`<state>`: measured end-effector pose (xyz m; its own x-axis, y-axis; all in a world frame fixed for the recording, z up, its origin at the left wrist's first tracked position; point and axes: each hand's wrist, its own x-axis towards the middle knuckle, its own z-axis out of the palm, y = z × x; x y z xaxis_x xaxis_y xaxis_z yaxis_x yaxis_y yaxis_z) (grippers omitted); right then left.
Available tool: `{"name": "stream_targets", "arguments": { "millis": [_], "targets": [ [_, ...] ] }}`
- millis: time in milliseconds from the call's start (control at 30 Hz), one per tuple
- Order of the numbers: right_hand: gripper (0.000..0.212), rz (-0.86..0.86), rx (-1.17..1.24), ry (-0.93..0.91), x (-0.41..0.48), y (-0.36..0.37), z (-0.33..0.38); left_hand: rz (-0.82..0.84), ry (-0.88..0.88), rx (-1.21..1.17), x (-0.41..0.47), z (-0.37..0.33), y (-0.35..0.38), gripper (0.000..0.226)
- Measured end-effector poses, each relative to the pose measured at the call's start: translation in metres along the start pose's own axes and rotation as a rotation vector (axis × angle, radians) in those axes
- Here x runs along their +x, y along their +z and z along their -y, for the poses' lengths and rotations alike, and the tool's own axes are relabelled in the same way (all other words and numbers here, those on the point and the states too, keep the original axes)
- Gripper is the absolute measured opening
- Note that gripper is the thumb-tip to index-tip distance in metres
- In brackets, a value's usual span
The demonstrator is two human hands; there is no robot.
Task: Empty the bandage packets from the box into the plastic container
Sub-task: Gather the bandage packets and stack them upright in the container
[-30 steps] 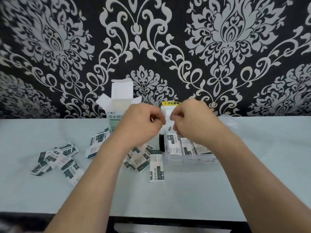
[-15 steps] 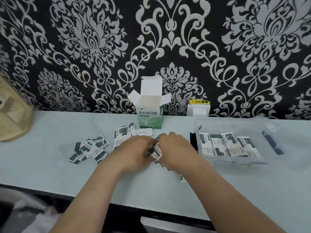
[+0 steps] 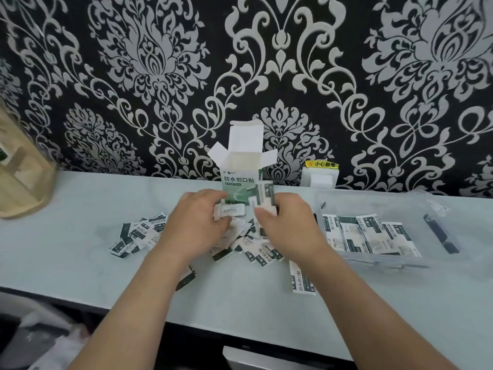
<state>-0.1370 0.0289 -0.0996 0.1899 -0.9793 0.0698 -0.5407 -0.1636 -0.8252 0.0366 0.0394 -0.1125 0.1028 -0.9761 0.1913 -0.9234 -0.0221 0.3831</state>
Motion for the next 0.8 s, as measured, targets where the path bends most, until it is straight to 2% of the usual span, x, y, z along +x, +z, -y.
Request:
{"name": "stream_targets", "arguments": {
  "millis": [100, 167, 267, 467, 633, 800],
  "targets": [
    [0.016, 0.026, 0.359, 0.156, -0.003, 0.001, 0.004, 0.142, -0.173, 0.097, 0.002, 0.01, 0.001, 0.064],
    [0.016, 0.054, 0.503, 0.239, -0.003, 0.006, 0.004, 0.202, -0.233, 0.156, 0.002, 0.011, 0.007, 0.059],
    [0.021, 0.084, 0.61, 0.284, -0.003, 0.012, 0.005, 0.142, -0.215, 0.242, 0.005, 0.007, 0.013, 0.04],
    [0.025, 0.15, 0.749, 0.414, 0.0, 0.017, 0.002, 0.059, -0.233, 0.225, 0.008, 0.003, 0.013, 0.043],
    [0.03, 0.174, 0.898, 0.524, 0.001, 0.022, -0.001, -0.049, -0.189, 0.328, 0.011, 0.0, 0.022, 0.02],
    [0.016, 0.221, 0.994, 0.59, 0.004, 0.021, -0.003, -0.11, -0.205, 0.289, 0.013, 0.006, 0.014, 0.004]
  ]
}}
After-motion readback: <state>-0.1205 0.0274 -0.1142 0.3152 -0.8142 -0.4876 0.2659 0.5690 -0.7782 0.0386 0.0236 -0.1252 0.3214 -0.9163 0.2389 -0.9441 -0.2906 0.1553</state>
